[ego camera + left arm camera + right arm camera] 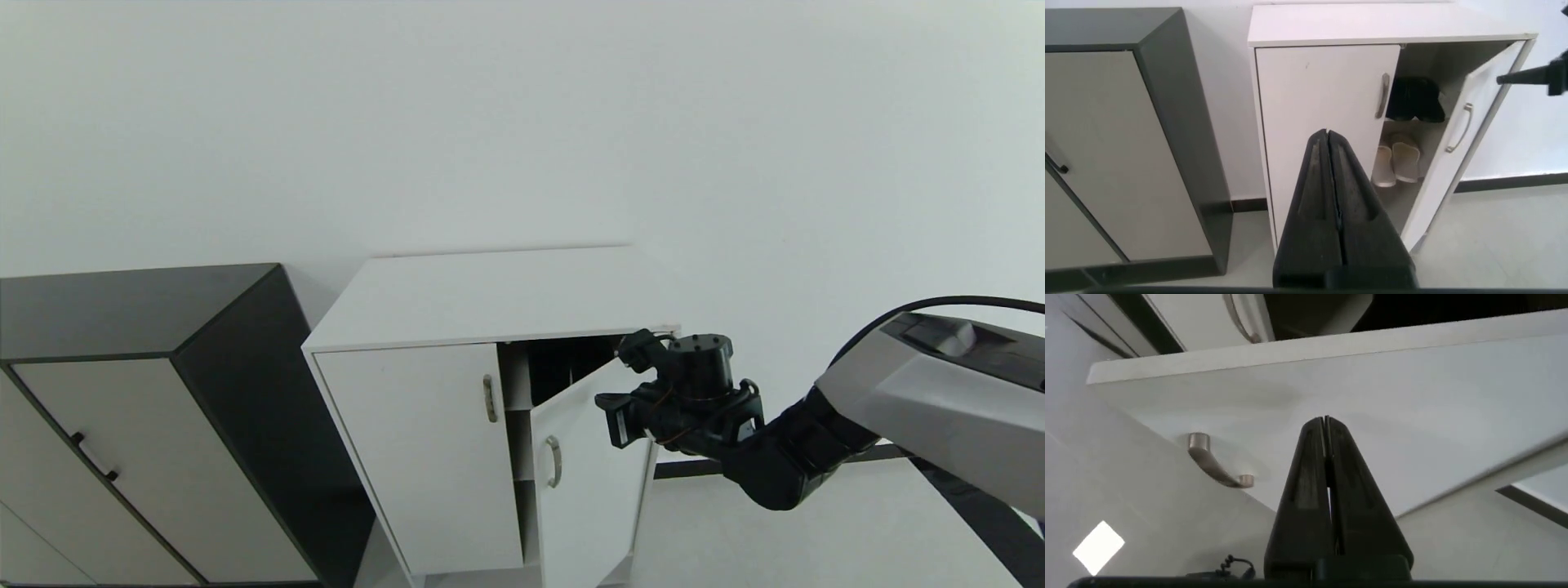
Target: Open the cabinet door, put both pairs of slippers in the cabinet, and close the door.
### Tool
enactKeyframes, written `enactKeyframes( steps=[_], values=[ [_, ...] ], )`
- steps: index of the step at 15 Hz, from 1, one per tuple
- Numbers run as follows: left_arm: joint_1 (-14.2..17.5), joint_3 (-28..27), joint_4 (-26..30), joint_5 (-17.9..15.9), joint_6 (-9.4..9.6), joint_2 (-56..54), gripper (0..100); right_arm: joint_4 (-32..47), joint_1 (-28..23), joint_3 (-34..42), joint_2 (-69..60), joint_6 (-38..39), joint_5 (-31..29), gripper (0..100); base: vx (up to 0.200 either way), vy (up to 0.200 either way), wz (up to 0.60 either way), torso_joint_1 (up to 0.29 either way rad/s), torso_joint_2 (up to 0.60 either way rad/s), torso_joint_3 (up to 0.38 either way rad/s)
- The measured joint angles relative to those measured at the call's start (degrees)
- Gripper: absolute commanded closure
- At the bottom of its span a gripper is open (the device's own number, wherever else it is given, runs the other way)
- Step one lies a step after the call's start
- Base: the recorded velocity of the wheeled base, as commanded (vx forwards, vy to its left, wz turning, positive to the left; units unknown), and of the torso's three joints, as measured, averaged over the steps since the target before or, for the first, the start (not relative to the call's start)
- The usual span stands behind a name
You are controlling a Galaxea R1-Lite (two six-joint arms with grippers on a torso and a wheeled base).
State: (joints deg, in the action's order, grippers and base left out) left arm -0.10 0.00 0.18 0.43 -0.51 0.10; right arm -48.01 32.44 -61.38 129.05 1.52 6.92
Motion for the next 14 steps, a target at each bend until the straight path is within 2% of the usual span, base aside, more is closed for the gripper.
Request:
enactKeyframes(
  steps=[6, 14],
  values=[
    [0.0, 0.0, 0.0, 0.0, -0.06, 0.0, 100, 1.37, -1.24, -7.96, 5.24, 0.06, -0.11, 100, 0.0, 0.0, 0.0, 0.0, 0.0, 0.0],
    [0.0, 0.0, -0.02, 0.0, -0.09, 0.0, 100, 3.12, -2.86, -13.4, 8.16, 0.74, -0.2, 100, 0.0, 0.0, 0.0, 0.0, 0.0, 0.0]
  ],
)
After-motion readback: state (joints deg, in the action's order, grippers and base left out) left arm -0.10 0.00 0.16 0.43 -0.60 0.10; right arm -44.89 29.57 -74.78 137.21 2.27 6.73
